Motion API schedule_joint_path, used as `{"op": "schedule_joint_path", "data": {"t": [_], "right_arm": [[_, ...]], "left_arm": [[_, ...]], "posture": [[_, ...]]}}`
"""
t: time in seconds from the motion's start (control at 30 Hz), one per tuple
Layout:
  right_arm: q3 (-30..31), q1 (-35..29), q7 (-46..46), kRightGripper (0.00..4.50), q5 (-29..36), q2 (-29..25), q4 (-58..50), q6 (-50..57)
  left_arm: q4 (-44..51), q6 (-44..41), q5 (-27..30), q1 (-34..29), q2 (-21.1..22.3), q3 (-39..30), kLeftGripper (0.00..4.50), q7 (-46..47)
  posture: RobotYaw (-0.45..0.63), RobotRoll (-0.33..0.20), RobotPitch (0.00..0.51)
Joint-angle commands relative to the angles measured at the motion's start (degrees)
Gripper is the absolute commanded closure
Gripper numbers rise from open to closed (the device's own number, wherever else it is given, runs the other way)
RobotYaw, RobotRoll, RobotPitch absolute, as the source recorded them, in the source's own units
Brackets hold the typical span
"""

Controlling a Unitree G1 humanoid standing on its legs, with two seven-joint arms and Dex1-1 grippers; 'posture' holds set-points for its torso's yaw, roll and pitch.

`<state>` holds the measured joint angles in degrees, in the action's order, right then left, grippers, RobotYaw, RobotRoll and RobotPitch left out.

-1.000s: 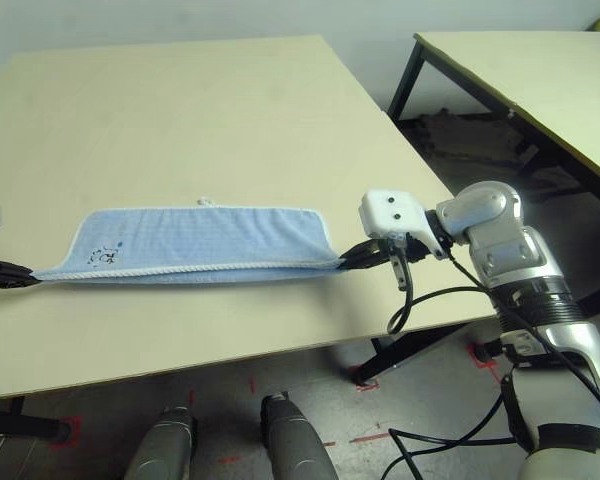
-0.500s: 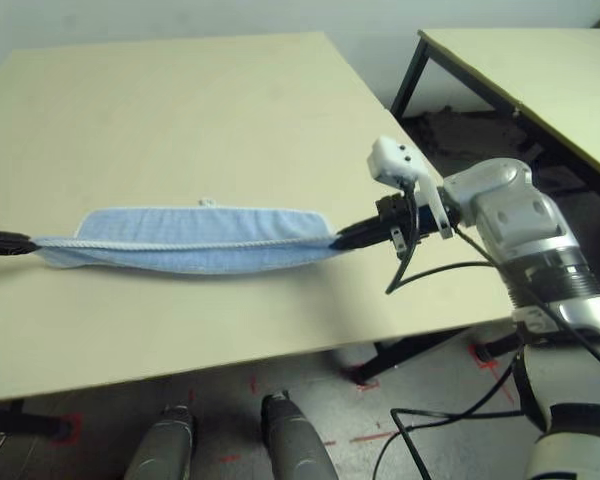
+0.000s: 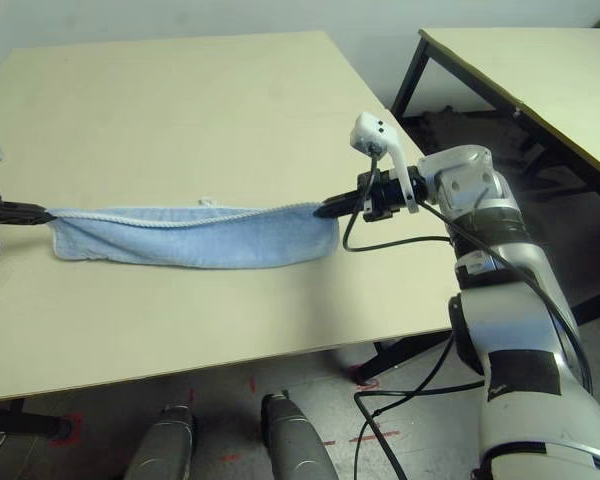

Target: Fold the towel and set it aside.

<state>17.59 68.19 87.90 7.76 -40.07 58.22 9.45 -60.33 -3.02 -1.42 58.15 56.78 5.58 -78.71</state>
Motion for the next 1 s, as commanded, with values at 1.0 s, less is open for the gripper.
{"op": "schedule_joint_path", "data": {"t": [1.0], "right_arm": [[25.26,-9.35,4.6,4.5,29.96,-26.15,-40.22,32.36]], "left_arm": [[30.23,-17.71,19.68,-19.43,17.72,16.62,4.46,-13.79]], "posture": [[0.05,0.0,0.177]]}}
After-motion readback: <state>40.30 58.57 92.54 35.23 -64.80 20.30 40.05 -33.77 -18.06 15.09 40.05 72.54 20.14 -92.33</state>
